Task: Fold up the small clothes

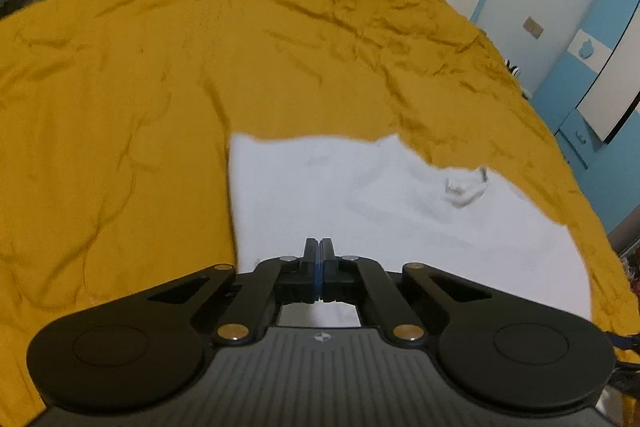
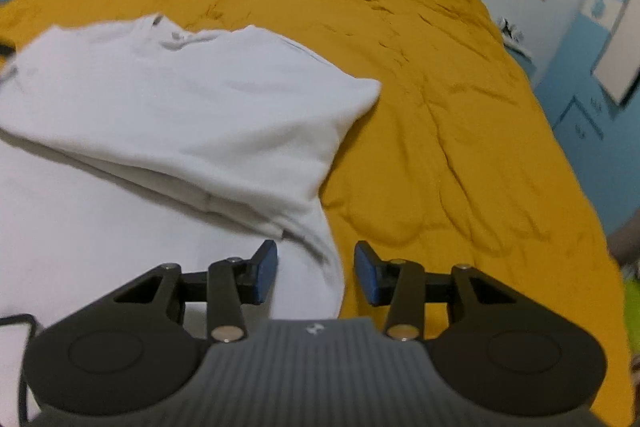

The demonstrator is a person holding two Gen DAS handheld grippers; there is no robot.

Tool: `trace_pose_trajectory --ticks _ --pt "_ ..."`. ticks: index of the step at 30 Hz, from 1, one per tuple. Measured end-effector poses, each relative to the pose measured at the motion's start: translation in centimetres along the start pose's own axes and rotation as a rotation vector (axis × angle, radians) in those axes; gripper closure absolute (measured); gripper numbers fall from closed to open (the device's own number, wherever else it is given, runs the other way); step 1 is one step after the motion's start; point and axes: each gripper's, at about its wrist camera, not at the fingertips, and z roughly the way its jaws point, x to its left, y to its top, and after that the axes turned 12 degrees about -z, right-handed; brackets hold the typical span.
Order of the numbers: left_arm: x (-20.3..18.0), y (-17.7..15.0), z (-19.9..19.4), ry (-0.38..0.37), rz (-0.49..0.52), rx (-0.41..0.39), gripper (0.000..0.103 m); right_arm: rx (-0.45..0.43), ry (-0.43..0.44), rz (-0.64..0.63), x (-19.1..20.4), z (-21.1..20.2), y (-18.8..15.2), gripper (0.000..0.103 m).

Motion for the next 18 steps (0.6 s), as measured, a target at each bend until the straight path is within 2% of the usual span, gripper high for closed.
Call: trace_pose_trajectory --ticks 1,2,4,5,7,9,11,13,18 --pt "-0.5 0.5 -0.4 0.000 0.013 -0.014 0.103 -0.004 0.000 -0.019 -0.1 0.1 0.2 0.082" --pt "-0.9 0.8 -0.8 0.000 0.024 -0.029 0.103 -0.010 -0.006 -0.028 -0.3 0.1 0.3 0.099" --pt "-1.5 1.7 -1.5 -0.005 0.037 -0.050 0.103 -0.077 -0.026 0.025 -1.4 -1.8 0.1 0.100" --pt "-1.6 1.9 -1.6 -0.002 0.042 -0.050 0.103 -0.095 -0.009 0.084 -2.4 -2.3 -0.2 0.100" --pt "-1.6 2.0 -1.3 0.004 0.056 -0.040 0.103 -0.072 0.041 0.172 -3.5 -2.1 -1.2 0.100" --pt "-1.0 1.7 -0.7 -0.002 0.043 -0.013 0.103 -0.024 0.063 0.196 -3.4 -0.7 -2.3 0.101" --pt "-0.2 1.2 -0.3 -0.013 -0.004 -0.002 0.097 -0.013 0.089 0.261 -3.9 0.0 -3.1 0.101" --pt "0.7 0.8 0.0 -0.023 -0.033 0.004 0.085 -0.013 0.116 0.350 -4.7 0.6 -3.5 0.100" --pt "2.4 0.3 1.5 -0.015 -0.056 0.022 0.082 -0.012 0.119 0.353 -4.4 0.7 -3.5 0.100"
